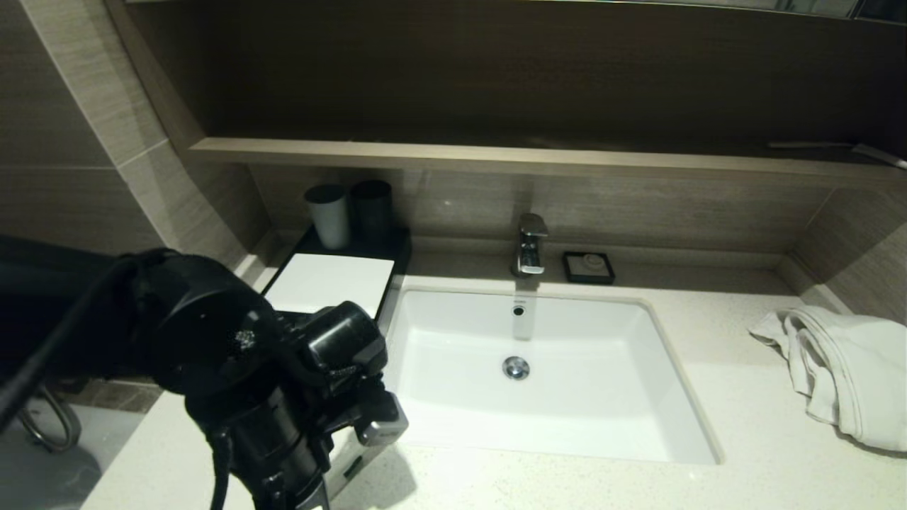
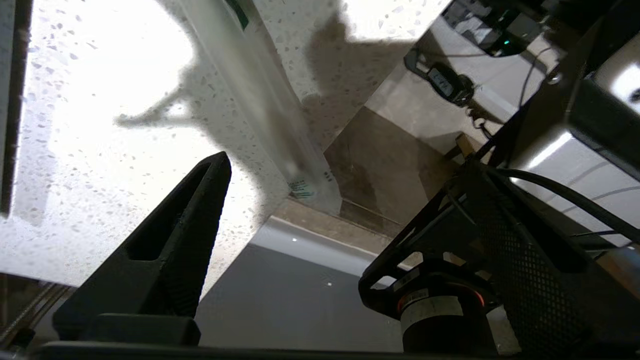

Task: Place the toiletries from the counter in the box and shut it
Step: Pick up the bathroom toiletry

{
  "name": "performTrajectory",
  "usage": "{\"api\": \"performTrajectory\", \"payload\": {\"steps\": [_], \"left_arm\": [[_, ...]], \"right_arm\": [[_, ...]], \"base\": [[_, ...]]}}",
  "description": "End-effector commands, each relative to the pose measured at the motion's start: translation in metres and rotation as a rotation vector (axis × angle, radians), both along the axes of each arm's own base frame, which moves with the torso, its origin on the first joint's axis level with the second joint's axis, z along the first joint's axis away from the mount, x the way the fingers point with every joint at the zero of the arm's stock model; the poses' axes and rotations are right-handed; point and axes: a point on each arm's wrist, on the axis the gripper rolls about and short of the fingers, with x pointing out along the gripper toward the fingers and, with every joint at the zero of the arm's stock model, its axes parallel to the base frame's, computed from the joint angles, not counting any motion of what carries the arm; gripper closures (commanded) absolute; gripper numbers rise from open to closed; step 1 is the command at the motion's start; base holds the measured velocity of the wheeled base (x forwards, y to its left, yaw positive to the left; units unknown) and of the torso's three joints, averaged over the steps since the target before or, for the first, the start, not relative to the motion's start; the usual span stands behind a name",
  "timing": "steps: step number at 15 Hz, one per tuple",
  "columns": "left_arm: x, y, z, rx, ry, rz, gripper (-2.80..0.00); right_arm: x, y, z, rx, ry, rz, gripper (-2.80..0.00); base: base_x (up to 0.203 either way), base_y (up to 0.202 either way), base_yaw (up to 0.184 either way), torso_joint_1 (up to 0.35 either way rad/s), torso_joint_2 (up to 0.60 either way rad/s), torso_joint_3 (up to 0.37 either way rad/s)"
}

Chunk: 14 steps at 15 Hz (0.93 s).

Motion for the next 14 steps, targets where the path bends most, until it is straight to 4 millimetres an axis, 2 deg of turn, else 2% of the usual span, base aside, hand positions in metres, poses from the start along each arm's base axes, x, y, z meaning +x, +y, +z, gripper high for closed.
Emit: {"api": "performTrajectory", "payload": {"steps": [1,8,14], "left_arm": [[0.002,-0.005,-0.006,0.045,0.003,-0.009,-2.80],[0.005,-0.022,-0.024,0.226,-0.062,0.055,-2.80],[0.007,-0.026,-0.032,0.243,-0.050,0.093,-2.80]], "right_arm": [[0.000,0.000,0.000,0.000,0.000,0.001,0.00],[0.000,0.000,0.000,0.000,0.000,0.001,0.00],[0.000,0.000,0.000,0.000,0.000,0.001,0.00]], "base": [[0.000,0.000,0.000,0.000,0.00,0.000],[0.000,0.000,0.000,0.000,0.00,0.000],[0.000,0.000,0.000,0.000,0.00,0.000]]}}
